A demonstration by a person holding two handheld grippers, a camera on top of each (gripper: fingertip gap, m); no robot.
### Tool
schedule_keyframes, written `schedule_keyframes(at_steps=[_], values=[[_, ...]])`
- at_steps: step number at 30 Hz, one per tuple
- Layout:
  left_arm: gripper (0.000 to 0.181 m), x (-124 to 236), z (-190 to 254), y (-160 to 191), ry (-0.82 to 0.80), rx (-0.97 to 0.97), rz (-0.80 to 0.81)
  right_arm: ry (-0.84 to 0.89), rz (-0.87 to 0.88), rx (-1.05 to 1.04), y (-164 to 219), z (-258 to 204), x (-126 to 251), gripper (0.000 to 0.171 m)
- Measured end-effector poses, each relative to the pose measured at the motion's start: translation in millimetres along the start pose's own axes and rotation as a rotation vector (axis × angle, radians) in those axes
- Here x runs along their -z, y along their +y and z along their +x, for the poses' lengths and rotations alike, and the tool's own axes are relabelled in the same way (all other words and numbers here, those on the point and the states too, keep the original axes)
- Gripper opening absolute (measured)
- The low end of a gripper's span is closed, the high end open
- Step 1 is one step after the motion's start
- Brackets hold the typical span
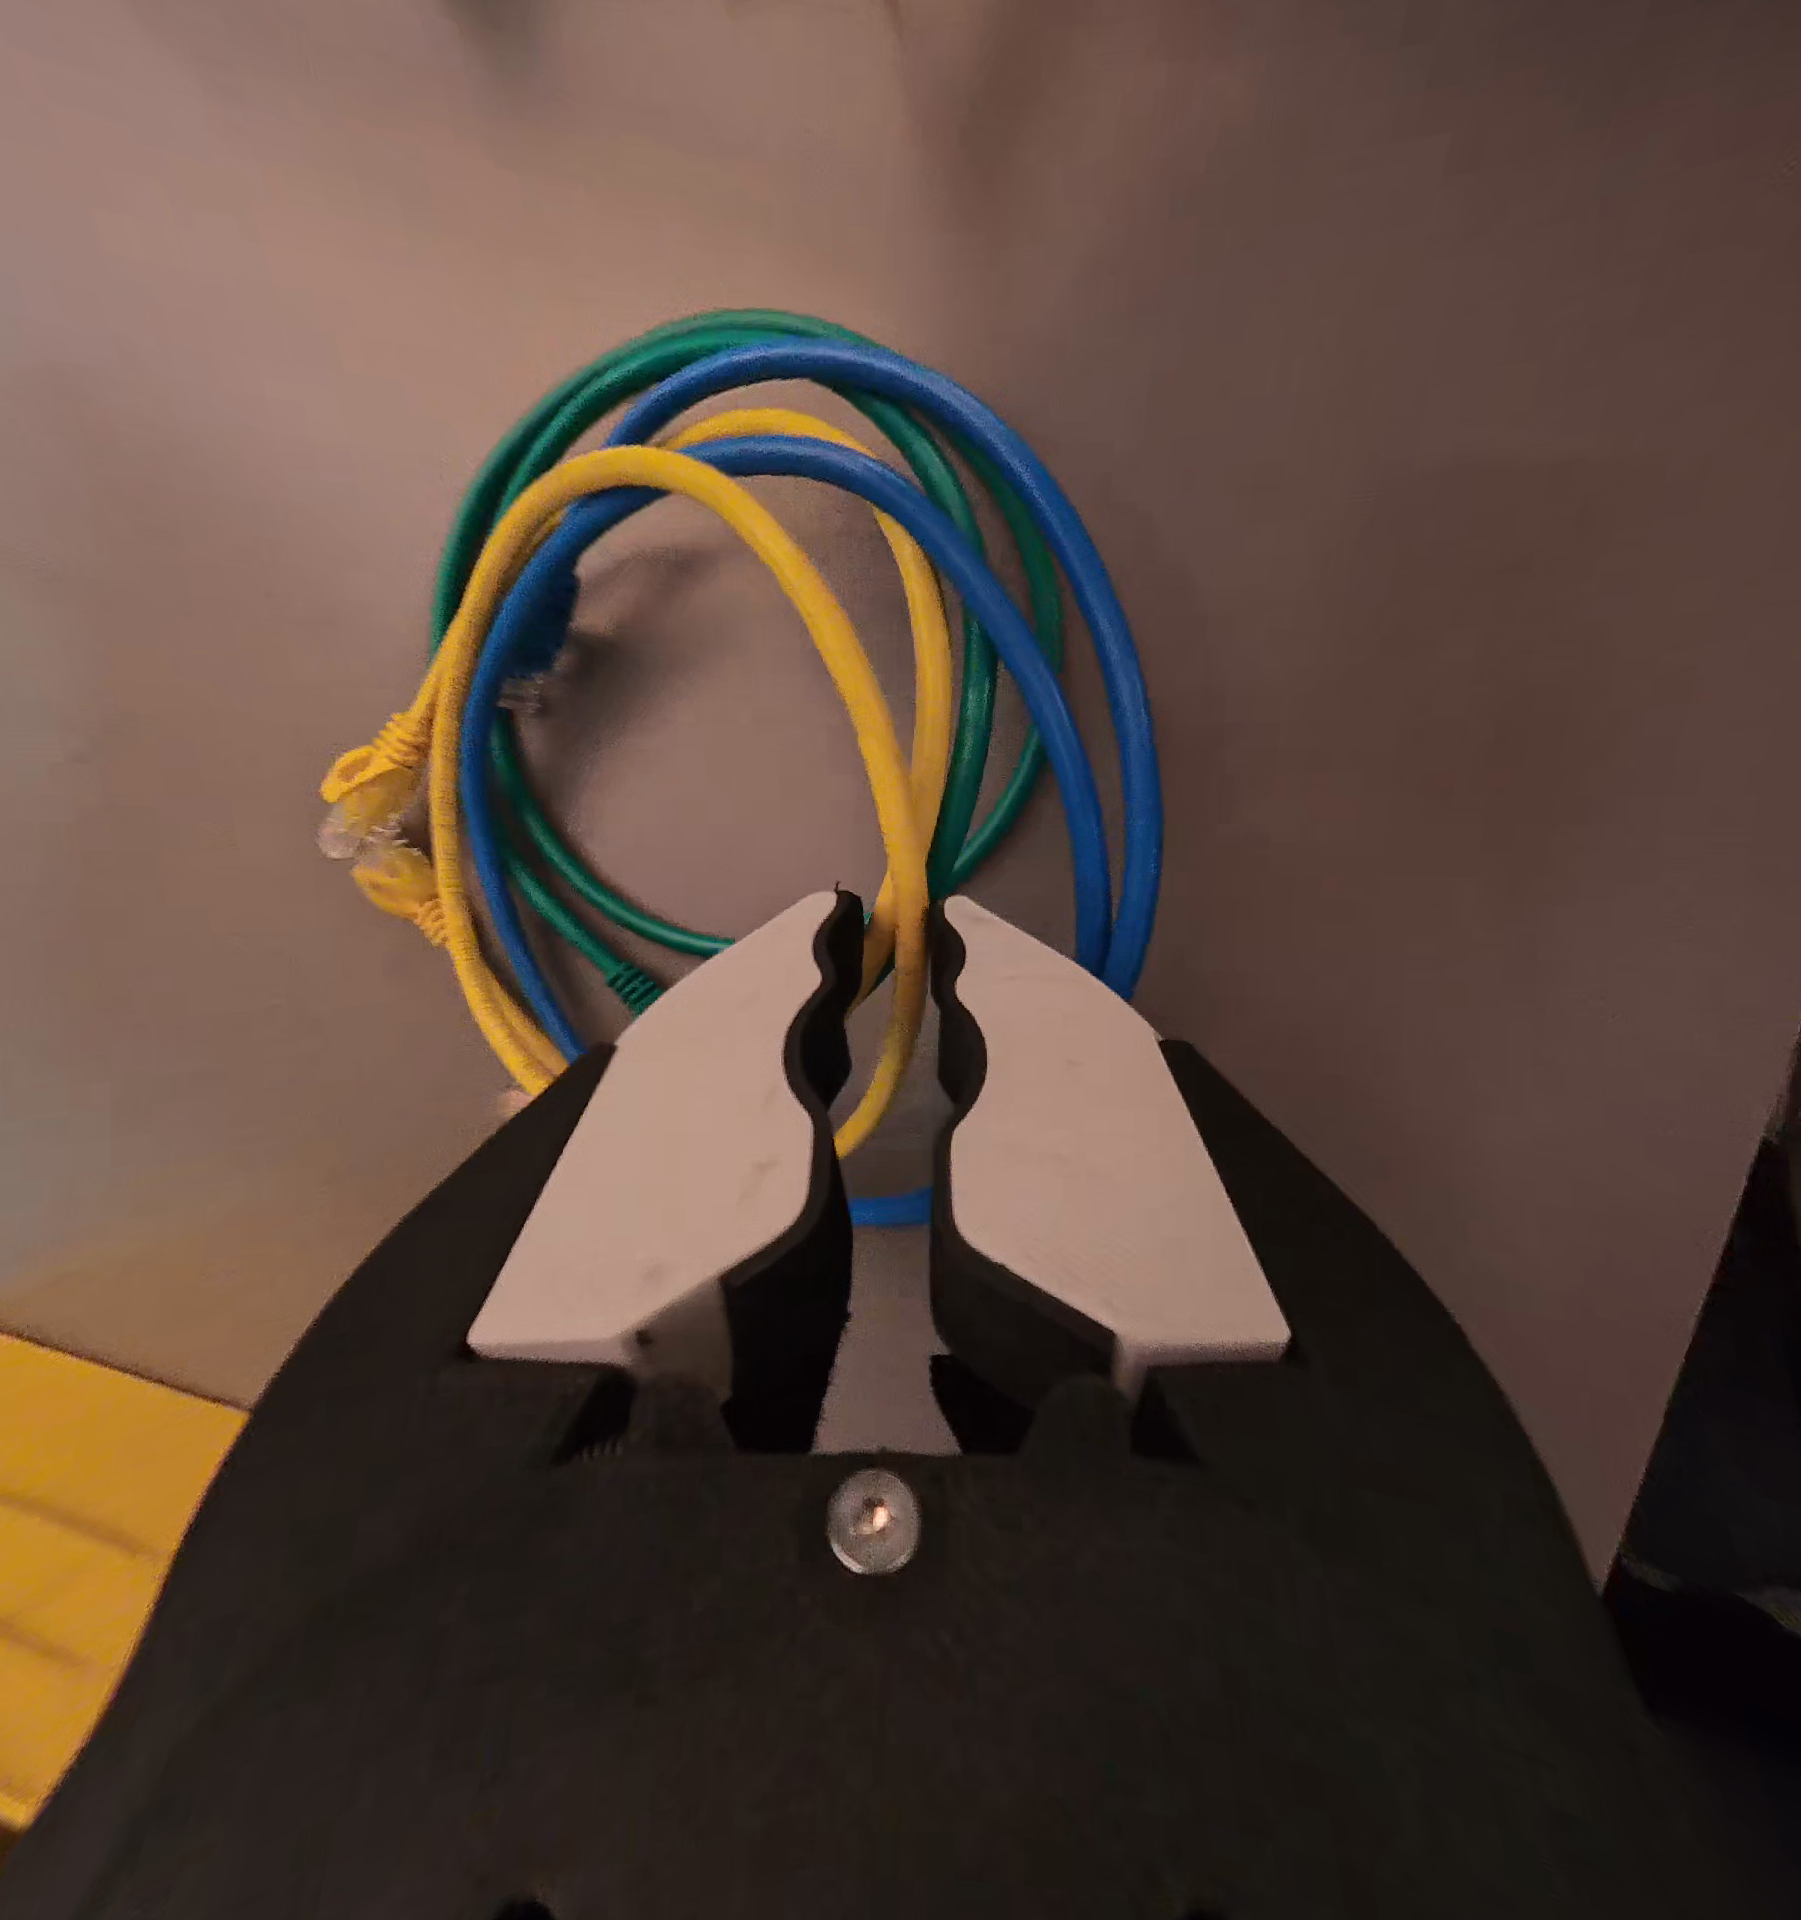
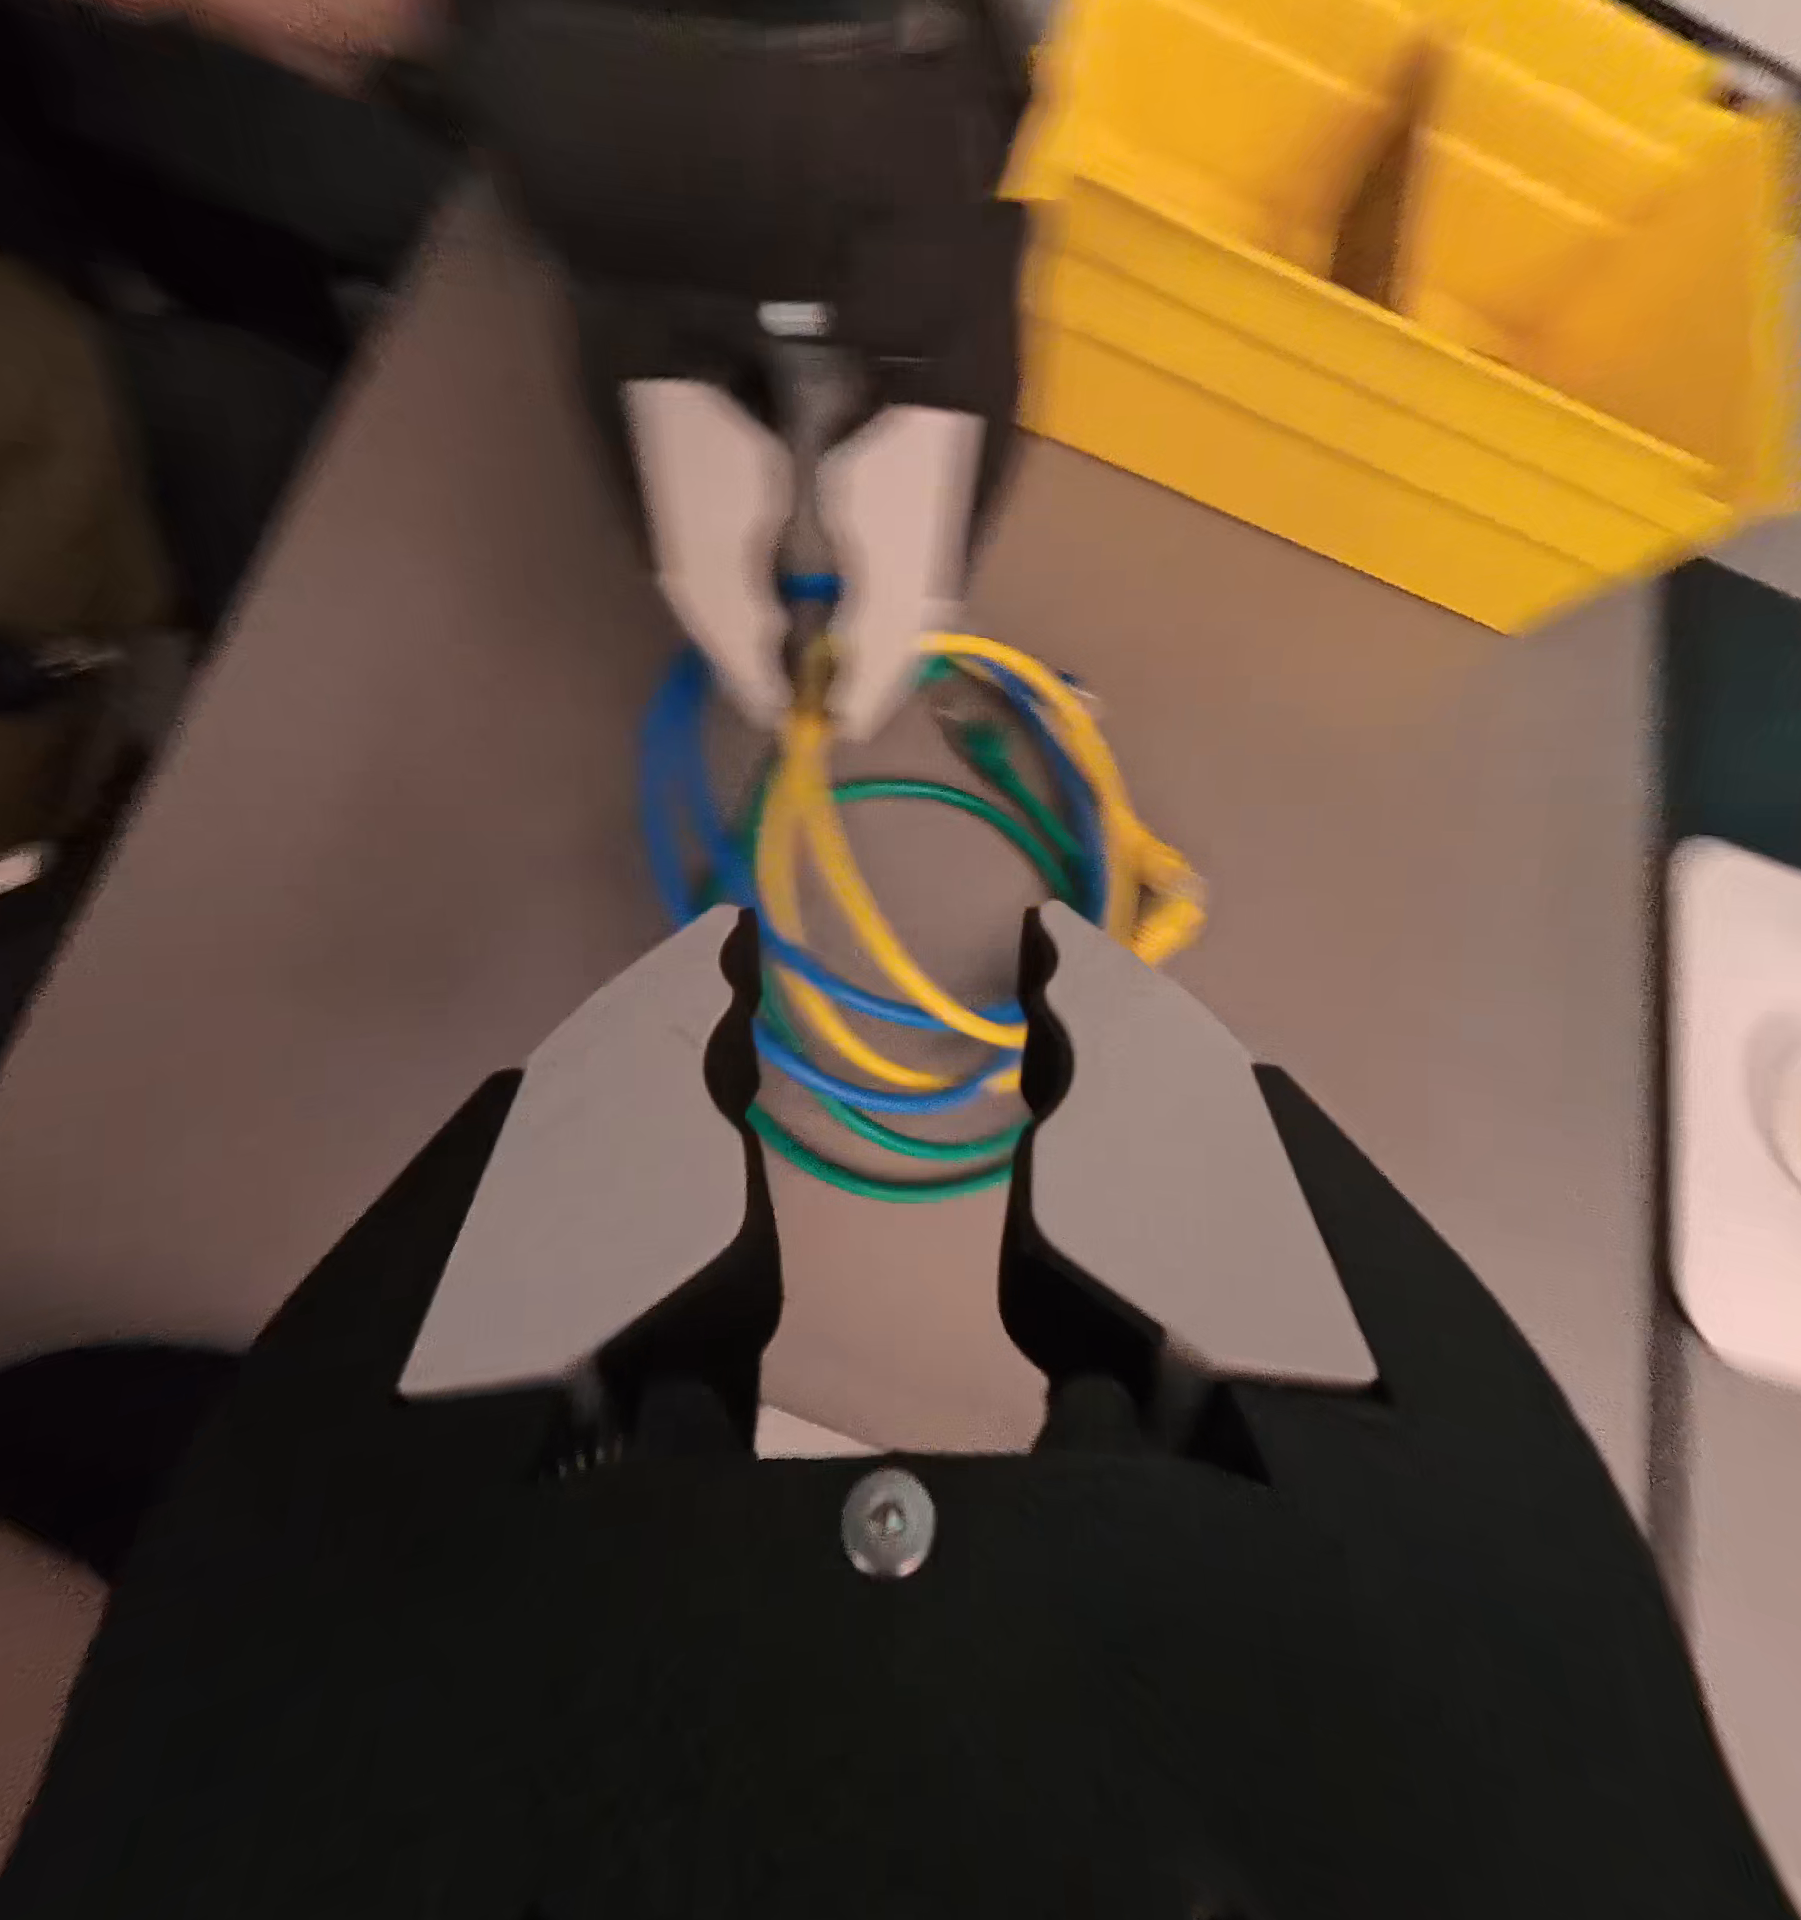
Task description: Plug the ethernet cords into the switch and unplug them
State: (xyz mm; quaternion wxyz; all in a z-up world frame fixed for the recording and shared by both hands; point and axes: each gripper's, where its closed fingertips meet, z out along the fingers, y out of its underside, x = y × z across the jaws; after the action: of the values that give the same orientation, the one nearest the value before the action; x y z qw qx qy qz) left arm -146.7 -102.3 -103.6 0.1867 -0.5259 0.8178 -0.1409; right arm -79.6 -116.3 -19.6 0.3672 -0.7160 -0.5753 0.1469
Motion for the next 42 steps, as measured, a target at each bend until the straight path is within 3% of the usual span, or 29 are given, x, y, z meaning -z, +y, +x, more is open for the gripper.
schedule_keyframes(at_steps=[1,4,12,17,20,25,28,39,42], values=[[0.011,4.8,-5.5,-1.6,0.000,0.014,-0.001,-0.083,0.006,0.049,-4.6,-17.1,-5.7,0.048],[0.010,22.5,-25.9,-4.5,-0.034,0.040,0.007,-0.152,-0.016,0.173,-12.8,-36.0,-22.7,0.048],[0.007,64.2,-61.2,-8.2,-0.108,0.091,0.081,0.021,-0.139,0.184,3.9,0.6,-41.8,0.042],[0.007,87.9,-76.5,-6.6,-0.188,0.094,0.085,0.129,-0.192,0.025,19.1,30.3,-36.9,0.038],[0.006,102.6,-80.6,-11.8,-0.193,0.113,0.130,0.198,-0.185,-0.203,23.1,54.2,-39.1,0.043],[0.006,124.1,-84.9,-21.8,-0.192,0.172,0.245,0.113,-0.026,-0.459,8.7,65.8,-56.1,0.052],[0.006,137.2,-85.5,-25.0,-0.191,0.192,0.315,0.152,-0.069,-0.551,21.9,75.2,-65.3,0.052],[0.006,203.1,-87.7,-30.3,-0.255,0.233,0.535,0.098,-0.216,-0.608,50.6,66.3,-110.3,0.042],[0.006,210.2,-88.7,-24.1,-0.293,0.245,0.543,0.090,-0.168,-0.622,45.1,69.7,-106.4,0.036]])
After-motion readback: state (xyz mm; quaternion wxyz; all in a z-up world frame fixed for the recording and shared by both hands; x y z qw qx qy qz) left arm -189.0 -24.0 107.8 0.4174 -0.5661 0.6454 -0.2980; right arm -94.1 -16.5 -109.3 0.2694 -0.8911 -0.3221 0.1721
